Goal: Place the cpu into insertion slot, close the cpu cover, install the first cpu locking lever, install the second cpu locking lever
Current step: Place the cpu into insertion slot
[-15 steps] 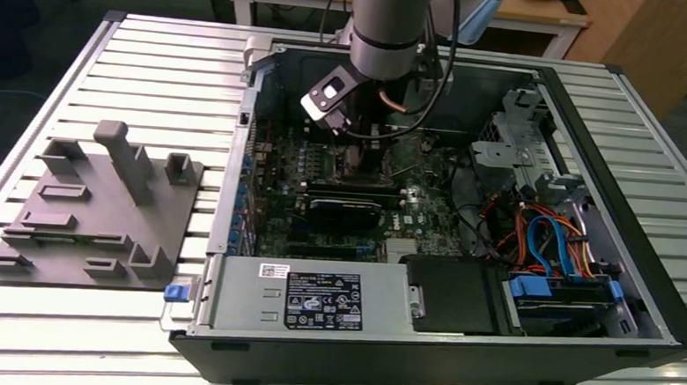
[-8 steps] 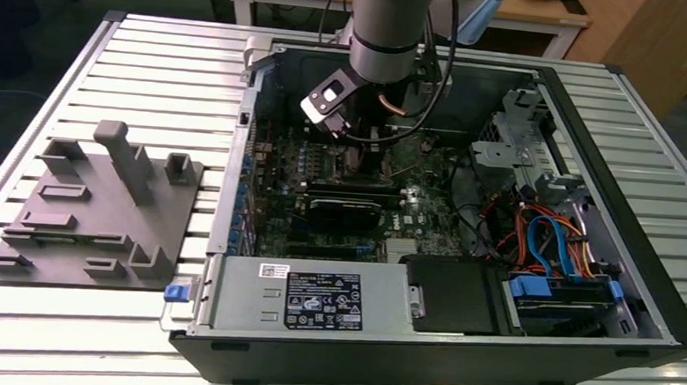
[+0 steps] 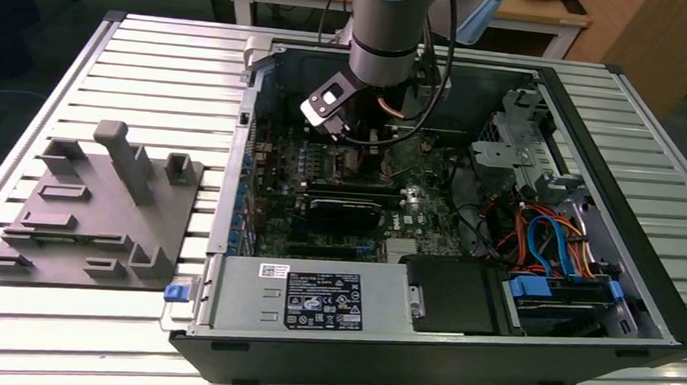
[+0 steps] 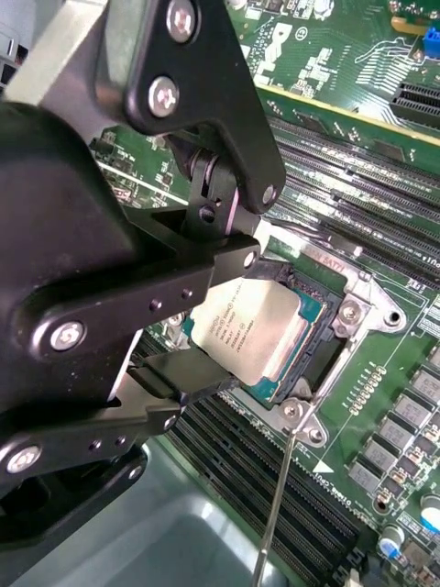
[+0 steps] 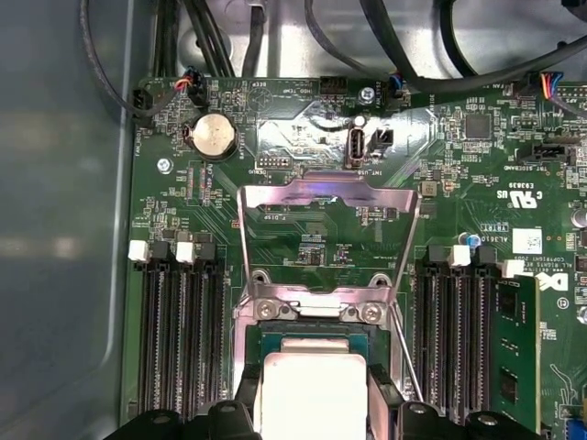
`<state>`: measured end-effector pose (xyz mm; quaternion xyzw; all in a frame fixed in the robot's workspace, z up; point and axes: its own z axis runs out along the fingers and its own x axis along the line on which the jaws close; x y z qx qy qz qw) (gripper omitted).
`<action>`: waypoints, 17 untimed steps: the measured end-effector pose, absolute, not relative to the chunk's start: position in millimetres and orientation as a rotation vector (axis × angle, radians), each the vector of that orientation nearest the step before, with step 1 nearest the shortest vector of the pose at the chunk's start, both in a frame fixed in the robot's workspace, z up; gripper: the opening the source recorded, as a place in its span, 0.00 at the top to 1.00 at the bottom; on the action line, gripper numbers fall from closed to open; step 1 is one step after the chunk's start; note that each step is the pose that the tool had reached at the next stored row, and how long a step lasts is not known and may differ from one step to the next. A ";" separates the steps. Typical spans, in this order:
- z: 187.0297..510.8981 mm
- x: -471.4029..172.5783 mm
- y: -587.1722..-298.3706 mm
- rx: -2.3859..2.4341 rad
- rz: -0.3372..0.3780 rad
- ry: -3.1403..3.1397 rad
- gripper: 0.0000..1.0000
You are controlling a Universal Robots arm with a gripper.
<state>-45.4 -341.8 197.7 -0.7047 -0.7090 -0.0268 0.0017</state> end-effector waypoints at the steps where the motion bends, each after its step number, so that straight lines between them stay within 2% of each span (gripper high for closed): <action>1: 197.1 -45.4 -341.8 -2.212 -0.084 -2.225 0.46; 17: 193.1 -45.4 -343.0 -2.212 -0.084 -2.225 0.46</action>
